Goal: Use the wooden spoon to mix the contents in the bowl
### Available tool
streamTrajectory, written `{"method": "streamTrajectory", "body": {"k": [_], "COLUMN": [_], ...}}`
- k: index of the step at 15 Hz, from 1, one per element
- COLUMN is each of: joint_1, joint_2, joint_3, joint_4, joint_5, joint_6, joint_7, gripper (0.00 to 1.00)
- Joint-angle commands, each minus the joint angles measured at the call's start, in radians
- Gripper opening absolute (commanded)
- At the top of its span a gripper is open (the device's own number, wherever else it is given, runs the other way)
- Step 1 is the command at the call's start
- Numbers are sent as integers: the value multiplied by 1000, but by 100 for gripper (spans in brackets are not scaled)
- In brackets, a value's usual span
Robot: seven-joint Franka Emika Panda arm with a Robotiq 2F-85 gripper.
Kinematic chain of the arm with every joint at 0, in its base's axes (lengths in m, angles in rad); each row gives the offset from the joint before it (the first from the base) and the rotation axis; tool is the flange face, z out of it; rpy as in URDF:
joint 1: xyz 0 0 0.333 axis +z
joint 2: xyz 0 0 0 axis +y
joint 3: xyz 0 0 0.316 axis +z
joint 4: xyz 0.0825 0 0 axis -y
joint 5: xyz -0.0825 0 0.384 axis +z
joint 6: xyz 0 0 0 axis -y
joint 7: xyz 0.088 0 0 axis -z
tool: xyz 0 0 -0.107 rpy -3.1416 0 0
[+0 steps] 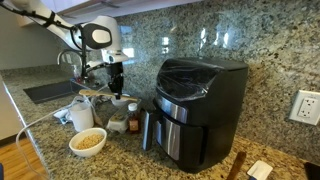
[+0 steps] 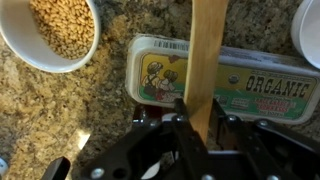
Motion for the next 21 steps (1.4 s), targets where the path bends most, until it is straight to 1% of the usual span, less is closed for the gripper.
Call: {"method": "streamTrajectory", "body": {"k": [1, 4, 7, 10, 13, 17, 21], "joint_1": [4, 14, 15, 12, 2, -7, -24], "joint_2": [-30, -78, -134, -186, -238, -305, -365], "joint_3": [3, -4, 4, 20, 39, 64, 78], "joint_4": [18, -5, -35, -74, -138, -254, -350], "joint_5": [-56, -129, -198, -237, -254, -264, -323], "joint_6": [-91, -147, -192, -224, -230, -214, -210], "joint_7": [39, 96, 179, 256, 324, 403, 483], "gripper": [7, 7, 7, 7, 7, 7, 7]}}
